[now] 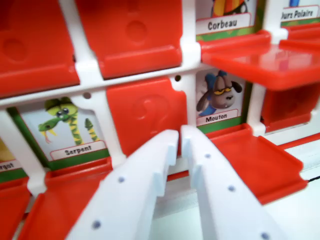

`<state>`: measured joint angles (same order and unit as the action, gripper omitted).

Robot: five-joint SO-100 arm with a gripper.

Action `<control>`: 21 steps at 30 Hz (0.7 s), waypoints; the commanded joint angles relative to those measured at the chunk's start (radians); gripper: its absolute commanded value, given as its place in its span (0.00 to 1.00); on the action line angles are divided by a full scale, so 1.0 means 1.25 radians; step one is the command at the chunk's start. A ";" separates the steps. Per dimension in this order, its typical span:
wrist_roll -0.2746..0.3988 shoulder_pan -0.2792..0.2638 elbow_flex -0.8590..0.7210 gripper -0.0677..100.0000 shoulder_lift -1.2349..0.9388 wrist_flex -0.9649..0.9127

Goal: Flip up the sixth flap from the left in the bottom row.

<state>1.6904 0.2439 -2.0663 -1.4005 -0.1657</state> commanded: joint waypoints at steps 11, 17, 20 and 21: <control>-0.042 -0.026 0.121 0.00 -0.146 0.204; -0.021 -0.023 0.141 0.00 -0.291 0.341; -0.025 -0.020 0.155 0.00 -0.358 0.431; -0.028 -0.018 0.161 0.00 -0.383 0.460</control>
<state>1.6536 0.2209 -2.0141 -1.6843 0.3160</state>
